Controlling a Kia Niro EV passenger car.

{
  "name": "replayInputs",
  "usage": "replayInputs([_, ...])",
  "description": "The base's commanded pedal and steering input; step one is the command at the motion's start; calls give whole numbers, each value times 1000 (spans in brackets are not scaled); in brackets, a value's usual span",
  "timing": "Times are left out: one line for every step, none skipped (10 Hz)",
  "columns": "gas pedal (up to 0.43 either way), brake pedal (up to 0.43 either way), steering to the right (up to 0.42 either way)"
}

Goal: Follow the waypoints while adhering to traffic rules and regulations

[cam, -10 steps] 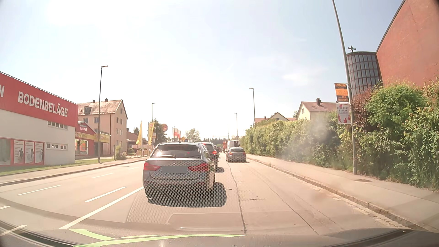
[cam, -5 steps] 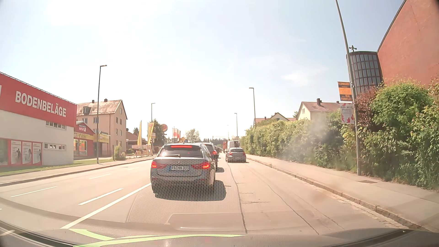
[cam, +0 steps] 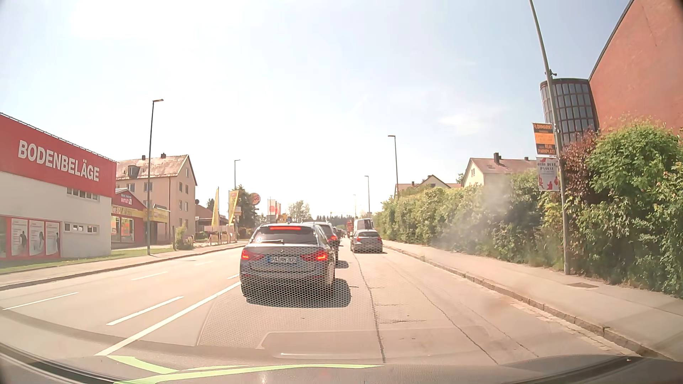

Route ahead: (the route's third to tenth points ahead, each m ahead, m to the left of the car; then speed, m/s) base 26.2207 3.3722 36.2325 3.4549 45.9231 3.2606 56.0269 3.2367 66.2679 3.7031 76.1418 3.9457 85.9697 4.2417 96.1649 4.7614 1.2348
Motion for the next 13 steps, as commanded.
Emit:
replayInputs([98, 0, -1])
replayInputs([98, 0, -1])
replayInputs([98, 0, 0])
replayInputs([98, 0, -1])
replayInputs([98, 0, -1])
replayInputs([98, 0, -1])
replayInputs([98, 0, -1])
replayInputs([98, 0, -1])
replayInputs([110, 0, -1])
replayInputs([110, 0, -1])
replayInputs([110, 0, -1])
replayInputs([110, 0, 0])
replayInputs([110, 0, -2])
